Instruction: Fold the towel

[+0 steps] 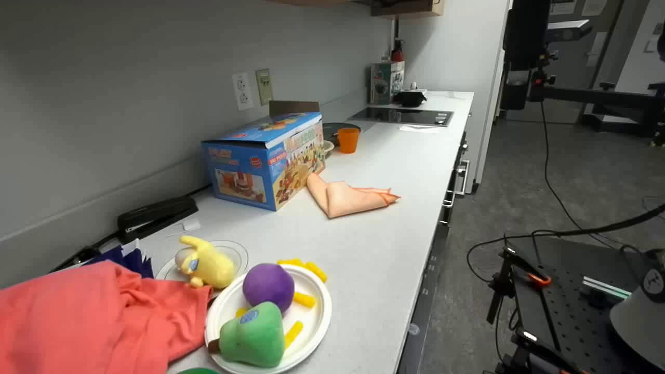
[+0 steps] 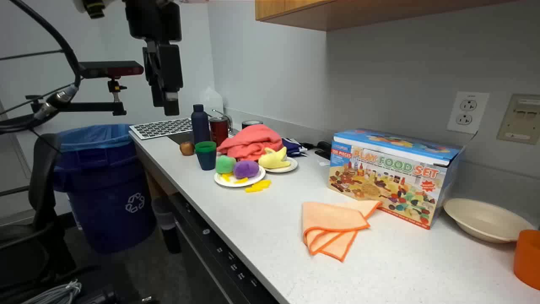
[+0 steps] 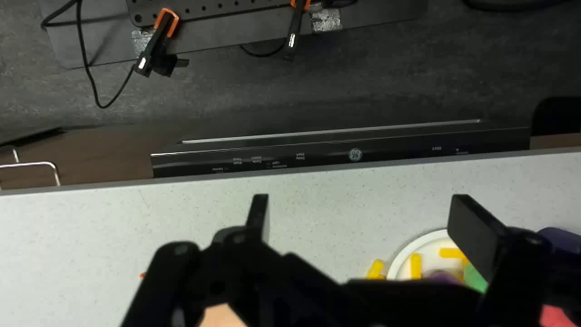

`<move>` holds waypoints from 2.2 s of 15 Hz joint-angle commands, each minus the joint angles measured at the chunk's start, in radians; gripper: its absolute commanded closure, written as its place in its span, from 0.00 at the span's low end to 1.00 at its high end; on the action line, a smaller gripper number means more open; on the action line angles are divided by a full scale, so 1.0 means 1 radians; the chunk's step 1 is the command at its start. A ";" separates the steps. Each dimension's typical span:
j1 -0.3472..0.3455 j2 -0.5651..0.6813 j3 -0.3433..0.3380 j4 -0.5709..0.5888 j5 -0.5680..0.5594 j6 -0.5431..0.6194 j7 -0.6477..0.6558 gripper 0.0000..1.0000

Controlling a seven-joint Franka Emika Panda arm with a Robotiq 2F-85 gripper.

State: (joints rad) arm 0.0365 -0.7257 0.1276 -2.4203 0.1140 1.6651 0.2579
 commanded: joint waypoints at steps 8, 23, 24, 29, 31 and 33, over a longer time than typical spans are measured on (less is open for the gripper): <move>-0.005 0.003 0.003 0.003 0.002 -0.003 -0.003 0.00; -0.235 0.220 -0.047 -0.042 -0.189 0.377 0.207 0.00; -0.251 0.255 -0.049 -0.035 -0.210 0.405 0.228 0.00; -0.235 0.295 -0.071 -0.040 -0.207 0.416 0.226 0.00; -0.233 0.316 -0.072 -0.026 -0.207 0.416 0.227 0.00; -0.212 0.303 -0.074 -0.026 -0.246 0.363 0.119 0.00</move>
State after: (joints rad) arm -0.2118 -0.4077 0.0730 -2.4471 -0.0909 2.0775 0.4596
